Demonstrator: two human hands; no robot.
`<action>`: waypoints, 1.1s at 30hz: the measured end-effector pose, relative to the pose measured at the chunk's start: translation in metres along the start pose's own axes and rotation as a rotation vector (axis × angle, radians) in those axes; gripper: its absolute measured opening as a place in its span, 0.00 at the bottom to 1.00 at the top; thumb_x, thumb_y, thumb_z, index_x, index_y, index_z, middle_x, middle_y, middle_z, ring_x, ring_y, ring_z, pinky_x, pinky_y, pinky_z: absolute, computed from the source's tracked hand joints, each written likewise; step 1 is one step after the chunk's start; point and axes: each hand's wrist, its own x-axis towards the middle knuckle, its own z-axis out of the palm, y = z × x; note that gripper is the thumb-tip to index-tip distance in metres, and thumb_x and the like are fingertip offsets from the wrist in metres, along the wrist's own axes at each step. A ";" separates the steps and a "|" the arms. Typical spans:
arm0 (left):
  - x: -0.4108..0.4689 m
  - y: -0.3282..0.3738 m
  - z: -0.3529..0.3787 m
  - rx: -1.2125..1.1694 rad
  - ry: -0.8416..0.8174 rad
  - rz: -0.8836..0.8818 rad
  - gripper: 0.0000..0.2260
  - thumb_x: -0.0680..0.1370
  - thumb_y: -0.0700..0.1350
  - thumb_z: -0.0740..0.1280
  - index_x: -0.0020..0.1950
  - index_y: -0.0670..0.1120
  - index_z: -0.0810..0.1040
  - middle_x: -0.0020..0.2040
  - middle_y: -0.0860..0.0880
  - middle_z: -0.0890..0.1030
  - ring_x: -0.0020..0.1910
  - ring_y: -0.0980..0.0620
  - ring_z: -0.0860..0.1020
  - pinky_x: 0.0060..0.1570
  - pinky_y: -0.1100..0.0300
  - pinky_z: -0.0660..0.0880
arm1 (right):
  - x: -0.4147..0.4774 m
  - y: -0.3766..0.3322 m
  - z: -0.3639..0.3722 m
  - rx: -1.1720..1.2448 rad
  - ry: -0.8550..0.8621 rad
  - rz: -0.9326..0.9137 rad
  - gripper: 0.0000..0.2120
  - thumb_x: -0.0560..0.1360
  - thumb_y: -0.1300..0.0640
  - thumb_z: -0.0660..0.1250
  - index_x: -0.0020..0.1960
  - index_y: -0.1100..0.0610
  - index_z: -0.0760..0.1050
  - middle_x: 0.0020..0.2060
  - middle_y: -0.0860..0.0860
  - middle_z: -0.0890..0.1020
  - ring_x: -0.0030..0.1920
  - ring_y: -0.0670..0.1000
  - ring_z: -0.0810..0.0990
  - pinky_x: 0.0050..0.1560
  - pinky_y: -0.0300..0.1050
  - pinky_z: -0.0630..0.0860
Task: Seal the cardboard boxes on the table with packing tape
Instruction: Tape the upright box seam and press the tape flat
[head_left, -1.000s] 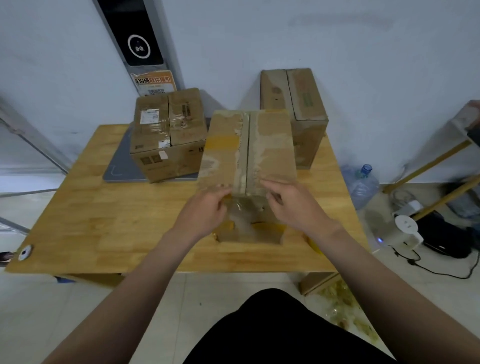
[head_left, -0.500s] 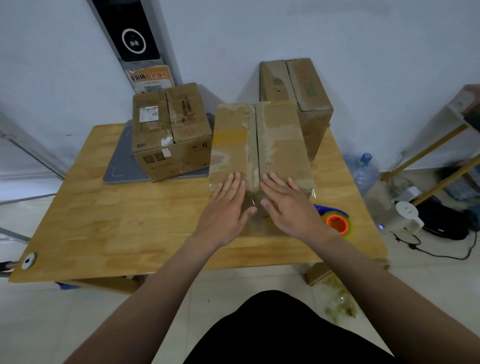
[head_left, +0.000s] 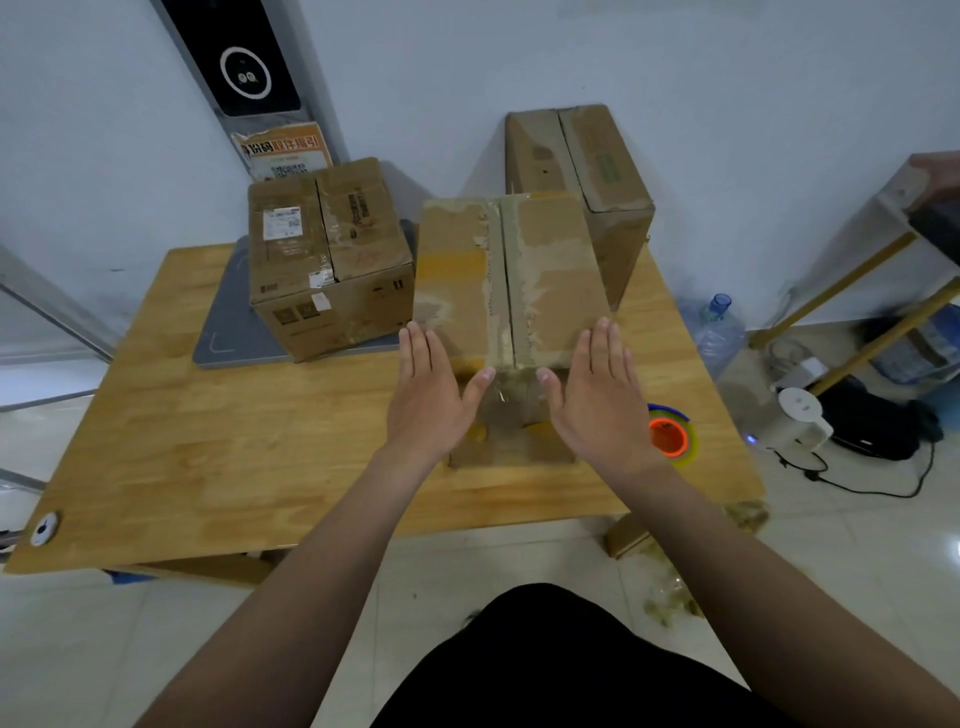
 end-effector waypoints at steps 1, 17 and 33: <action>0.000 0.001 0.002 -0.054 0.028 -0.009 0.47 0.79 0.72 0.47 0.83 0.40 0.36 0.83 0.44 0.34 0.81 0.48 0.33 0.81 0.49 0.46 | 0.005 -0.001 -0.002 0.010 -0.016 0.023 0.39 0.83 0.38 0.38 0.80 0.68 0.53 0.80 0.64 0.52 0.81 0.60 0.49 0.80 0.55 0.51; 0.020 0.002 -0.012 -0.798 0.060 -0.404 0.44 0.80 0.67 0.62 0.85 0.50 0.42 0.84 0.49 0.55 0.81 0.43 0.57 0.76 0.45 0.61 | 0.047 0.037 0.002 1.200 -0.215 0.607 0.47 0.73 0.30 0.64 0.82 0.51 0.50 0.73 0.46 0.68 0.70 0.52 0.70 0.65 0.50 0.71; 0.038 0.007 -0.026 -0.121 0.021 0.259 0.36 0.74 0.71 0.66 0.79 0.61 0.65 0.82 0.60 0.57 0.83 0.52 0.45 0.76 0.31 0.37 | 0.069 0.012 -0.028 0.330 -0.260 -0.240 0.25 0.84 0.36 0.45 0.76 0.40 0.67 0.81 0.43 0.55 0.82 0.53 0.44 0.79 0.61 0.43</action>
